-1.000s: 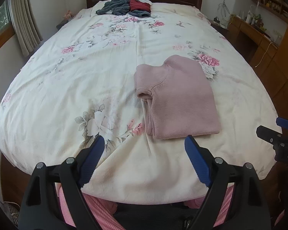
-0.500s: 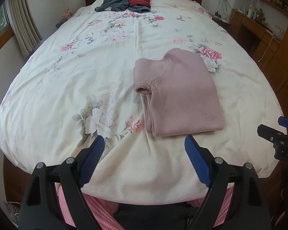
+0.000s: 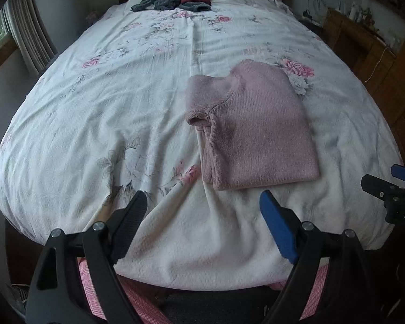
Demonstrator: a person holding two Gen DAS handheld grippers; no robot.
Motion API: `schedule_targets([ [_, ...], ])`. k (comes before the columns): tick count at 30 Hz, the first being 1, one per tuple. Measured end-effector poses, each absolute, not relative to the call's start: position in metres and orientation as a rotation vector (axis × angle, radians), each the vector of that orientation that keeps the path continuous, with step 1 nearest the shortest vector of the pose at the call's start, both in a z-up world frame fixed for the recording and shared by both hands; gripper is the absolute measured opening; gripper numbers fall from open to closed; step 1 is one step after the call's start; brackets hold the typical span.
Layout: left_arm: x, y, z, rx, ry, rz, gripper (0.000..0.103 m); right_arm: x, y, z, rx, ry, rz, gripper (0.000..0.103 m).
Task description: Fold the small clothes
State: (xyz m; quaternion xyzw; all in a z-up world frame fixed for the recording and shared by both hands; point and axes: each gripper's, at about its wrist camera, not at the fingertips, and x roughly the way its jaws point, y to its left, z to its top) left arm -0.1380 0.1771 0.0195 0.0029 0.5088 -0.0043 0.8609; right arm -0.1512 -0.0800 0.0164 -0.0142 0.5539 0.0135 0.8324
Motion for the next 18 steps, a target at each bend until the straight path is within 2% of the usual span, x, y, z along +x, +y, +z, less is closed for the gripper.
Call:
schedule_targets([
  [18, -0.1373, 0.1769, 0.0187, 0.009, 1.066, -0.010, 0.085, -0.1482, -0.0805, 0.0149, -0.040, 1.156, 0.009, 0.099],
])
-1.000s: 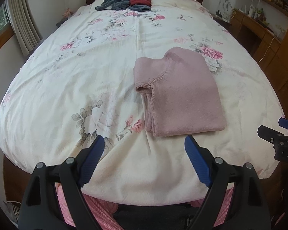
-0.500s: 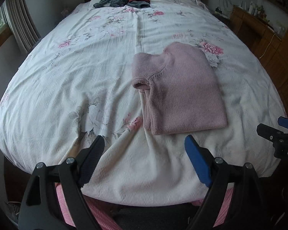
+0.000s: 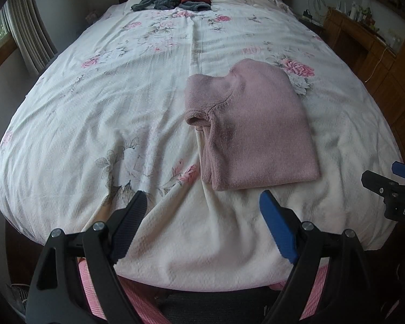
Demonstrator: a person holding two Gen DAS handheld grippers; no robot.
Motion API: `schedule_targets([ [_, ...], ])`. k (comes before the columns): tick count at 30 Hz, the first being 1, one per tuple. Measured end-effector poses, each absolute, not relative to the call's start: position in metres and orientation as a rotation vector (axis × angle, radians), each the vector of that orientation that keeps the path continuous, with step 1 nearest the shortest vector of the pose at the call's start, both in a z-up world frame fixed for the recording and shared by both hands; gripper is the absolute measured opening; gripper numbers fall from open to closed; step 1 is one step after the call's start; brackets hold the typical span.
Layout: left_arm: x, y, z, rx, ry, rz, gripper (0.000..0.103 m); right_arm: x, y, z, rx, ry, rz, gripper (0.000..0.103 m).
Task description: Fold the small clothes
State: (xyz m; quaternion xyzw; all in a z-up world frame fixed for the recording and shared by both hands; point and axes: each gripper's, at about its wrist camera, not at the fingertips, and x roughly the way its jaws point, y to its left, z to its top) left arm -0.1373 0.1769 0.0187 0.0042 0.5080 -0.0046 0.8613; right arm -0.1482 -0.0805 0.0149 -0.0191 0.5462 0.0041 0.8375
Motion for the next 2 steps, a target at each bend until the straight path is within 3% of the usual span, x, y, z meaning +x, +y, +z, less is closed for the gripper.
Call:
schedule_targets([
  [2, -0.1374, 0.1768, 0.0188, 0.009, 1.065, -0.009, 0.085, -0.1480, -0.0805, 0.0150, -0.041, 1.155, 0.007, 0.099],
])
